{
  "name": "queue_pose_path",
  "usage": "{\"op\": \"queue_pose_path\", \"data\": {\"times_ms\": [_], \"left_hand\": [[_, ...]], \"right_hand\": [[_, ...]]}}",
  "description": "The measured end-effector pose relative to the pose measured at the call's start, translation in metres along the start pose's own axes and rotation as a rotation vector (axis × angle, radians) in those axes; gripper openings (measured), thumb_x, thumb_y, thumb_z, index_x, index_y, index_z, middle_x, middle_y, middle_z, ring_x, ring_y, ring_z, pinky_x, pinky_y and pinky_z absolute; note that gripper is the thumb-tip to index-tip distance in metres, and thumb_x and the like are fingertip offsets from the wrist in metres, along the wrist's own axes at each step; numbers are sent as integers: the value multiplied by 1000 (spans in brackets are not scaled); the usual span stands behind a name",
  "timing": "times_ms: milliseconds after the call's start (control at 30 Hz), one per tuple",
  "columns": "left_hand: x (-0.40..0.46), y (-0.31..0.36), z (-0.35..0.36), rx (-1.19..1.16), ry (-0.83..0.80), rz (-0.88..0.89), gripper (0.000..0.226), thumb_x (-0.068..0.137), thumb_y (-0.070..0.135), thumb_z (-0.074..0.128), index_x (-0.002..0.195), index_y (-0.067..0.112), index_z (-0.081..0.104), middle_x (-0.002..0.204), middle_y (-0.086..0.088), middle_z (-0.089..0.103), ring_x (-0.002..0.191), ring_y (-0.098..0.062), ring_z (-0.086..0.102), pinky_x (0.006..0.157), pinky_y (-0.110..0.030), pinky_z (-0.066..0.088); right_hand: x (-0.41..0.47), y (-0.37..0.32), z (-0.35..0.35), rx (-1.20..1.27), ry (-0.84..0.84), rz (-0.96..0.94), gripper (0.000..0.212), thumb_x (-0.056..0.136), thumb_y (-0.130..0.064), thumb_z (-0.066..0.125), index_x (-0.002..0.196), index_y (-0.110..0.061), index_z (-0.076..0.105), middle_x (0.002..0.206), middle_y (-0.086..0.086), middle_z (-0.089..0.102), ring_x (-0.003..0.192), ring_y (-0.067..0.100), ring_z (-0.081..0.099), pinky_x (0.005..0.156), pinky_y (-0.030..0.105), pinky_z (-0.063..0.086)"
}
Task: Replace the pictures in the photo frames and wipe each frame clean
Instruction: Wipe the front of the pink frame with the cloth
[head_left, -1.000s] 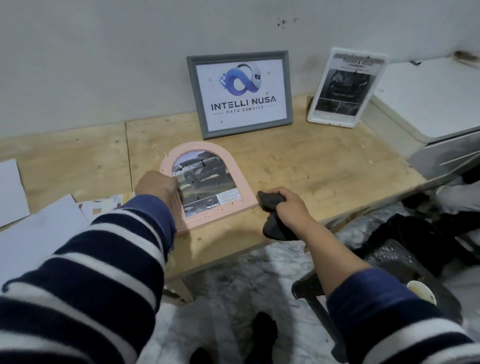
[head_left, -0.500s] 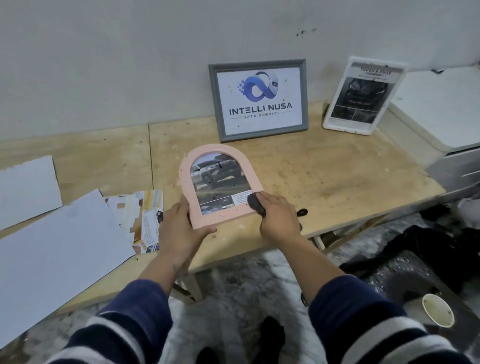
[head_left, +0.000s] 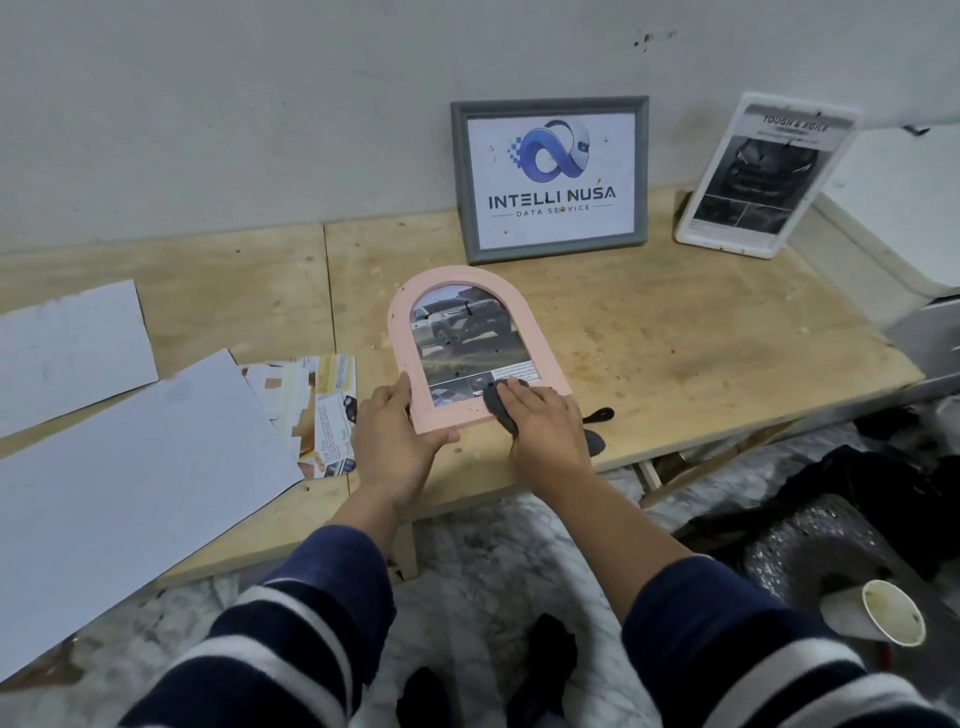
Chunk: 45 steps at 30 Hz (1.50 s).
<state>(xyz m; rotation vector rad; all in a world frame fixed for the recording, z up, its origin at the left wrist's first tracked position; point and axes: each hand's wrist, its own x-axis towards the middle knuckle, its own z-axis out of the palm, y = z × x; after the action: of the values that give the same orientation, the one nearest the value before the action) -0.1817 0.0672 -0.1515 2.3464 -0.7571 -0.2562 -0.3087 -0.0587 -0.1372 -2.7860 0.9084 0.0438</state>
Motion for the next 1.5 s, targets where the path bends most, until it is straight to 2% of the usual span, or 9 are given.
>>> {"op": "queue_pose_path", "data": {"times_ms": [333,467,667,767,867,933,1033,1200,1500], "left_hand": [[3,-3,2,-4,8,-18,94,58,52,81,136,19,40,102,-3,59,96,-27,52,76,-43,49],[2,-6,1,-27,-12,8,85,62,36,82,134,20,40,100,-4,59,94,-28,53,74,-42,49],[0,-8,-24,-356,-184,47,81,68,33,84,133,26,36,118,12,58,107,-9,55,89,-31,49],[-6,3,-33,-306,-97,58,62,85,42,67,138,19,43,124,7,53,115,-12,50,97,-32,44],[-18,22,-33,-408,-203,18,24,92,38,60,112,24,62,99,5,66,91,-10,61,77,-12,46],[-21,29,-27,-434,-239,15,23,86,31,70,106,21,67,91,2,70,81,-11,63,63,-7,42],[-20,34,-24,-408,-169,28,31,86,27,70,113,13,67,99,-2,70,85,-13,62,62,-10,40],[-17,30,-25,-422,-91,0,24,91,19,63,113,10,67,101,-6,71,89,-17,63,67,-16,38],[-12,25,-33,-150,-114,33,49,103,43,27,93,13,65,90,-11,67,85,-28,60,71,-34,43]], "right_hand": [[0,-43,-6,72,-72,-163,65,89,-6,47,150,-19,31,155,-1,33,131,21,37,109,28,29],[10,-60,-20,149,-142,-195,60,87,-4,47,144,-23,41,141,5,51,123,27,47,101,33,37],[25,-56,-41,841,-56,187,43,94,-2,42,131,-19,53,133,6,56,124,26,49,105,32,39],[28,-41,-54,1112,-8,386,42,98,-4,40,136,-19,49,135,8,54,122,27,50,102,34,42],[28,-47,-64,1386,-19,502,39,100,-6,38,136,-20,45,126,10,56,114,31,55,97,42,48],[28,-55,-66,1464,-25,545,34,100,-6,34,127,-19,51,116,12,57,108,32,57,97,47,48],[25,-65,-67,1520,-48,592,24,102,-11,34,98,-21,55,97,9,59,90,29,58,92,46,50],[30,-71,-56,1443,-85,569,36,102,-12,33,134,-23,45,111,10,57,106,33,59,93,46,51],[45,-82,-46,1293,-61,596,28,101,-18,37,124,-14,52,114,13,62,100,29,61,87,38,51]]}}
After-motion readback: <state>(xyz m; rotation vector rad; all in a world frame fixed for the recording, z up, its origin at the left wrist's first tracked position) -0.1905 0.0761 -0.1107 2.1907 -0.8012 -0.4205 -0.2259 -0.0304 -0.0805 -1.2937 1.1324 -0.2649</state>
